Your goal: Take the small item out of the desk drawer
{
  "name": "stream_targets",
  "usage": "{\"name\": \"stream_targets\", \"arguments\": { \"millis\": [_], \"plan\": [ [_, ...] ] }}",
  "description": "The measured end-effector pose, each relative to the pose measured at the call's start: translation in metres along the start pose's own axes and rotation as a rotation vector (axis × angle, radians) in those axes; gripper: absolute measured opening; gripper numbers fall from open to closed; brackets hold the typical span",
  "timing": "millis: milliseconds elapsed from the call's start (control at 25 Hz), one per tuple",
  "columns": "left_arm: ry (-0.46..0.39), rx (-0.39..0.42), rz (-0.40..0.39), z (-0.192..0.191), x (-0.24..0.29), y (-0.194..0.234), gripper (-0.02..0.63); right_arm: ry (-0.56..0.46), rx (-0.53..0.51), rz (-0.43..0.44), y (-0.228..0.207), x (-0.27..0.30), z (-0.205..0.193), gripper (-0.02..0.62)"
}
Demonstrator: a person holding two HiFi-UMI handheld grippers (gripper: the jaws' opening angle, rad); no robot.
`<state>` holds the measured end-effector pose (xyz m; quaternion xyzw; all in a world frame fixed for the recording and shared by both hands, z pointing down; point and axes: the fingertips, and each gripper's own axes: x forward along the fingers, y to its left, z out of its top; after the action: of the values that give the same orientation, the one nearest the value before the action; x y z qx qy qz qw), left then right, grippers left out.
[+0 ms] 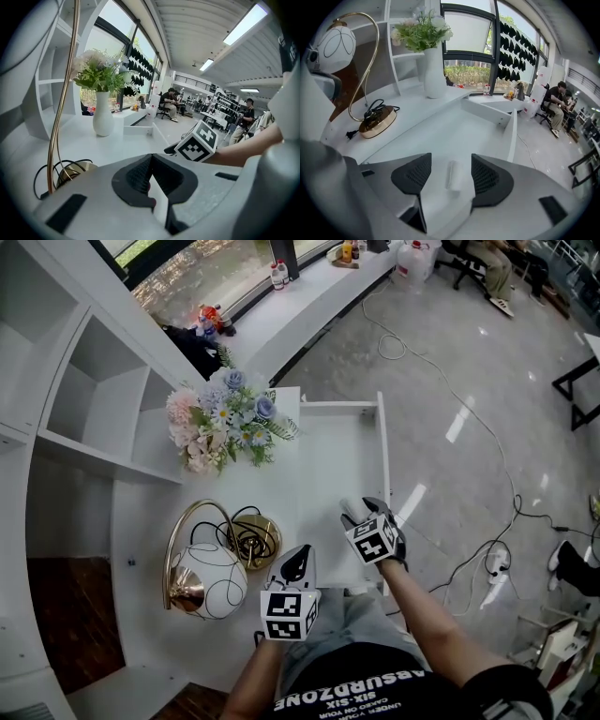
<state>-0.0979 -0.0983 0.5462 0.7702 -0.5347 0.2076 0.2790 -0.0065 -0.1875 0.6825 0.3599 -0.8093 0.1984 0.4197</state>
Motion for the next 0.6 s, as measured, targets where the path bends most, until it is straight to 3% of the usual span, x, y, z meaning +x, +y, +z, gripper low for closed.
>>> {"name": "stream_targets", "arguments": {
  "millis": [600],
  "plan": [
    [0.033,-0.036,-0.014,-0.014,0.012,0.011,0.005,0.192,0.13,-0.02,-0.004,0.055,-0.023,0.259]
  ]
}}
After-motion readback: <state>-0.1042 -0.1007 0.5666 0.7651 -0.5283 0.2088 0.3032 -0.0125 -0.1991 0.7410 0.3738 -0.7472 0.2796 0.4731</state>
